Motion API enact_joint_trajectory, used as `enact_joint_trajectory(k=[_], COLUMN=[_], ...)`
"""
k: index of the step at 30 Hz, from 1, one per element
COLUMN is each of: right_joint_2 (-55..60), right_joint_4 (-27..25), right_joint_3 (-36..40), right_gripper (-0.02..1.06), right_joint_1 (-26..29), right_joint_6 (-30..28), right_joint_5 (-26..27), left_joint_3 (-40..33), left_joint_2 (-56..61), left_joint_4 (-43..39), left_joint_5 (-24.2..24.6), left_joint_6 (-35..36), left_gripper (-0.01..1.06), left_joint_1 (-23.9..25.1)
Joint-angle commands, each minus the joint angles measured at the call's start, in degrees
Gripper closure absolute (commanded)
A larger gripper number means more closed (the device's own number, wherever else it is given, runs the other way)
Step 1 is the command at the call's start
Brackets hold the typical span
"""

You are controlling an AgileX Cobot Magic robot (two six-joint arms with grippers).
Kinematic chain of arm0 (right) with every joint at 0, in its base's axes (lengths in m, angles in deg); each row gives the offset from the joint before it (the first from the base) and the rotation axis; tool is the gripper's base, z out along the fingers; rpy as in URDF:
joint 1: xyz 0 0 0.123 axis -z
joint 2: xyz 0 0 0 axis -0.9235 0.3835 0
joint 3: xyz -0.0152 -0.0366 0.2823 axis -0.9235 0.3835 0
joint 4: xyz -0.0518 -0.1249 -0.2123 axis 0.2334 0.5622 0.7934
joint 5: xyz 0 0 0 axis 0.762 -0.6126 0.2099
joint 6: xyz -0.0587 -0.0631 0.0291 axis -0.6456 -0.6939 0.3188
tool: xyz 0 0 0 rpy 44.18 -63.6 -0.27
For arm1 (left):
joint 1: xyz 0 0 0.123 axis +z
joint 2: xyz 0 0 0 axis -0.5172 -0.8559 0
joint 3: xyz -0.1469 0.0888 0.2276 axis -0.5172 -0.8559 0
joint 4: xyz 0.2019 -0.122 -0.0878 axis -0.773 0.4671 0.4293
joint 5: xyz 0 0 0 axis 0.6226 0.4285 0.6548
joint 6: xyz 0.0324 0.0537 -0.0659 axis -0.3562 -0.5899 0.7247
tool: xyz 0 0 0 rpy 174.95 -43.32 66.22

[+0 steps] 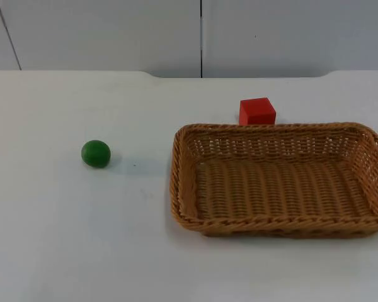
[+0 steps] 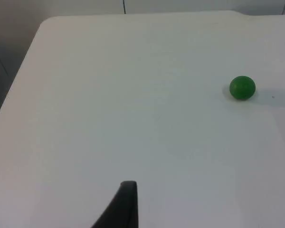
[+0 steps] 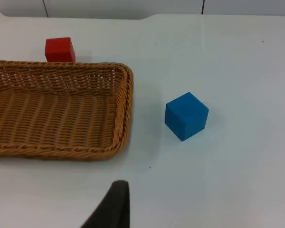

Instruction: Place all geometric objects except the red cube into the basket.

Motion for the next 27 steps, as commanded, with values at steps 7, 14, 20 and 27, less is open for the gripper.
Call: enact_joint_trajectory(k=[7, 14, 20, 27], right_joint_2=[8.5, 25.8, 40.3, 51.9], right_joint_4=[-0.2, -0.2, 0.2, 0.2], right_joint_3=[-1.8, -5.0, -9.3, -10.9], right_gripper=[-0.01, -0.01, -0.01, -0.01], right_joint_1=[0.3, 0.3, 0.3, 0.3], right_joint_6=[-0.2, -0.2, -0.5, -0.5], right_joint_5=[5.4, 14.0, 16.7, 15.0], left_joint_3=[2.1, 3.3, 3.3, 3.3], left_joint_2=[-9.7, -24.7, -36.2, -44.6], left_joint_4=[1.3, 3.5, 4.6, 5.1], left_joint_5=[-2.2, -8.4, -12.2, -16.1], left_joint_6=[1.8, 1.8, 1.8, 1.8], left_gripper=[0.0, 0.0, 0.0, 0.0], left_joint_1=[0.1, 0.1, 0.1, 0.1])
